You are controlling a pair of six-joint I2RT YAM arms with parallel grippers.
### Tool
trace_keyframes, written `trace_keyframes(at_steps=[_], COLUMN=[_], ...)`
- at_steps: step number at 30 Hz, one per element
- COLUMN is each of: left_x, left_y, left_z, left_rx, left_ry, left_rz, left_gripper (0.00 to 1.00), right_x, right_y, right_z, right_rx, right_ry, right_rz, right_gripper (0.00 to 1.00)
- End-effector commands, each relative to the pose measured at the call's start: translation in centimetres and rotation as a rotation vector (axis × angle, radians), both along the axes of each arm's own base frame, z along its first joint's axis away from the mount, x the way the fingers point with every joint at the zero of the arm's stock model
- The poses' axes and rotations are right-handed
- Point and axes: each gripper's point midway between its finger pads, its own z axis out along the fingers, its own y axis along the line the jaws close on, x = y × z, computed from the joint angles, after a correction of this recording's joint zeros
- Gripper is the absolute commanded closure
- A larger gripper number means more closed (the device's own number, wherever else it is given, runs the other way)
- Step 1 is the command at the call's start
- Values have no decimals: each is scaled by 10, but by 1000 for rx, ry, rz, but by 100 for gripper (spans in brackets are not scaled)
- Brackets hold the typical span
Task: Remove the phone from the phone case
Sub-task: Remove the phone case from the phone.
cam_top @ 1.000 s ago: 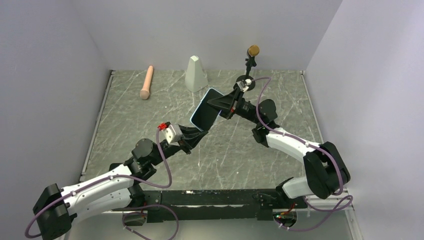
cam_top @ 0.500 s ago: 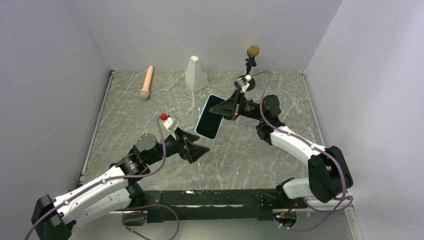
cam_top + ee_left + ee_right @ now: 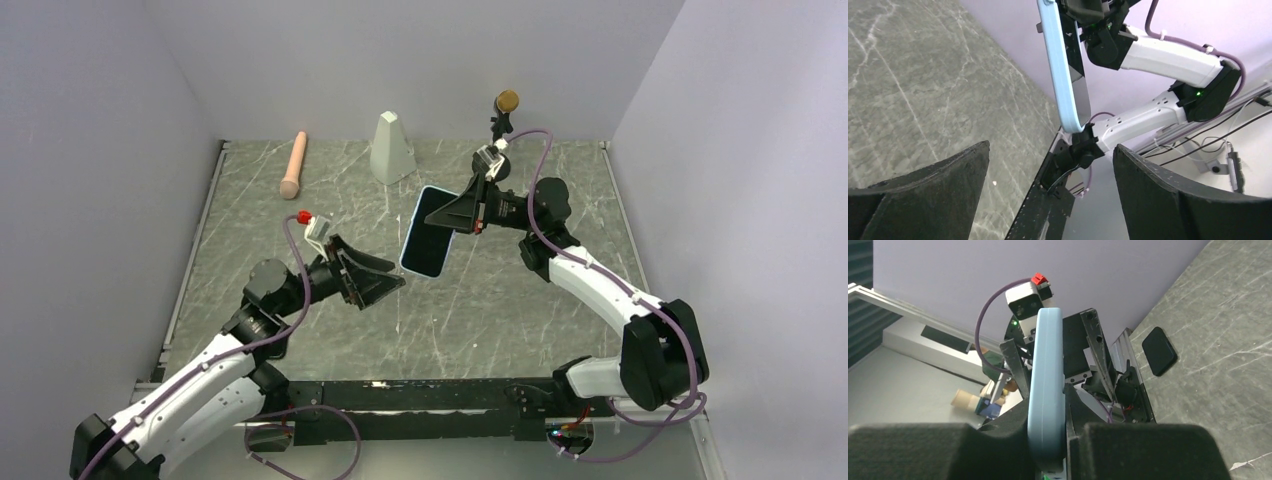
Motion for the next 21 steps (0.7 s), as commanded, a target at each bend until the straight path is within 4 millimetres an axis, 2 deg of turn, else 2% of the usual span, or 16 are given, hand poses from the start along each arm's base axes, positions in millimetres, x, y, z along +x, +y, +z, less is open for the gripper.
trace_keyframes(at_steps=[1, 4, 9, 13, 17, 21], left_x=[-5, -1, 3, 8, 10, 11], left_y=[-4, -10, -16, -19, -21, -22], left_z=[41, 42, 41, 34, 27, 21], left_rx=[-109, -120, -126, -99, -68, -16], left_ry=[-47, -32, -29, -16, -12, -35], left_rz=[-81, -102, -115, -113, -121, -145], left_gripper=[5, 13, 33, 48, 58, 81], right_x=[-9, -11, -11, -12, -15, -21], right_y=[-4, -2, 1, 3, 3, 2], right_z=[36, 37, 36, 38, 39, 39], right_rx=[39, 45, 31, 17, 2, -29], right_ry=[-146, -146, -159, -171, -190, -225], right_rz=[0, 10, 7, 9, 17, 48], right_gripper=[100, 100, 100, 100, 100, 100])
